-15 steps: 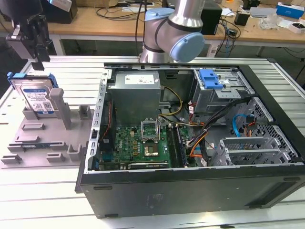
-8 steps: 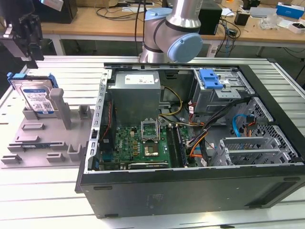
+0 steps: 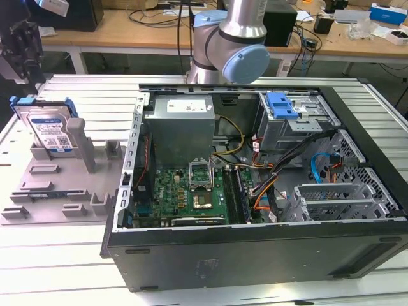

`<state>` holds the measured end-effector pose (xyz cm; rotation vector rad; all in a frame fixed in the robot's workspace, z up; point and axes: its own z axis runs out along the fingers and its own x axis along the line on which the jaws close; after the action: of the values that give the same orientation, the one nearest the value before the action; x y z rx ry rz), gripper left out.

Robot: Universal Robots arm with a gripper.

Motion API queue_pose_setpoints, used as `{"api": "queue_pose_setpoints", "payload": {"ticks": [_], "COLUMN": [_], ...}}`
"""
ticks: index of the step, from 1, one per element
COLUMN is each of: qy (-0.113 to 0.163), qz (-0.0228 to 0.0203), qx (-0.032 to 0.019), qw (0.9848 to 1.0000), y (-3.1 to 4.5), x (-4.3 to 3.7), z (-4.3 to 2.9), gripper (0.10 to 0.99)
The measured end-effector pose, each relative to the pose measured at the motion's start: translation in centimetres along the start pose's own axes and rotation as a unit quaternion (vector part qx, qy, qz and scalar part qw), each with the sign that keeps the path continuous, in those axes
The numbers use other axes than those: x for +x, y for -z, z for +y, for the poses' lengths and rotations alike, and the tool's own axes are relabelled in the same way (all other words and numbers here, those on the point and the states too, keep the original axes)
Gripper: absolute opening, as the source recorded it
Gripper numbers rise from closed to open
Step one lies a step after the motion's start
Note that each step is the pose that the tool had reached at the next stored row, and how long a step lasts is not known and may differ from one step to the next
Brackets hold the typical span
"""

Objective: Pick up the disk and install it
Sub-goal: 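Pick up the disk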

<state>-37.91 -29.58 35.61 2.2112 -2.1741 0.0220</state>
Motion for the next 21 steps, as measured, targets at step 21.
{"api": "queue_pose_setpoints", "payload": {"ticks": [21], "qy": [0.019], "qz": [0.0004], "qx": [0.0007], "qw": [0.9998], "y": [-1.25], "x": [0.97], "z": [1.76], "gripper": [0.482]}}
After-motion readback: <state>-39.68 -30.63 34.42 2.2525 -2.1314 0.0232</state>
